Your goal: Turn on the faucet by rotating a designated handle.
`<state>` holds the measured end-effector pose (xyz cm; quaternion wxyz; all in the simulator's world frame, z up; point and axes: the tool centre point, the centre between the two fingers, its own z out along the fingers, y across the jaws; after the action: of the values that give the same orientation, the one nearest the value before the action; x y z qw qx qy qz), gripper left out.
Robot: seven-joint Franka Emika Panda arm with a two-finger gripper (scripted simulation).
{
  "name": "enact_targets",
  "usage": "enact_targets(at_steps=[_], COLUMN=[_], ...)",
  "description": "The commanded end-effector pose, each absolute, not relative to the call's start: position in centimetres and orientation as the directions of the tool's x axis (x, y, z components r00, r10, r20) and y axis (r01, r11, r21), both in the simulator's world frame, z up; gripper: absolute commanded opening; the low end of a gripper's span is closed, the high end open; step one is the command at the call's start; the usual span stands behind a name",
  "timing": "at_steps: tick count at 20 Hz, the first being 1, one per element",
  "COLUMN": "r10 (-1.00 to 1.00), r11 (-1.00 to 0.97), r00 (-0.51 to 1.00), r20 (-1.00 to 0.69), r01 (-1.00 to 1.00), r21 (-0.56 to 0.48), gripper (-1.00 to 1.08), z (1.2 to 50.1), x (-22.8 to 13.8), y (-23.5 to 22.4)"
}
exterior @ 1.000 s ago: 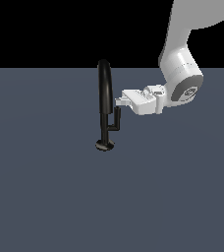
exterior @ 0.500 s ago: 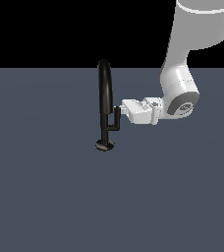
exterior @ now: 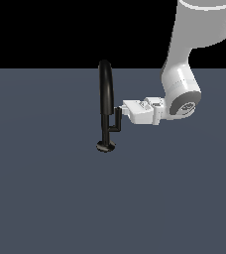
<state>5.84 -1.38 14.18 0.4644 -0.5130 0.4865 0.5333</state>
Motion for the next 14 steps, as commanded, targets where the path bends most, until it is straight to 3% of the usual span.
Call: enact_targets(at_steps=[1, 14], r10=[-0.004, -0.004], r11=[-0.095, -0.095], r00=[-0.042, -0.042], r20=[-0.999, -0.999], r01=[-0.995, -0.995], r21=[0.042, 0.042], gripper=[-1.00, -1.00], z=[14.4, 15.6], x=[5.4, 2.2], y=[-1.4, -1.8])
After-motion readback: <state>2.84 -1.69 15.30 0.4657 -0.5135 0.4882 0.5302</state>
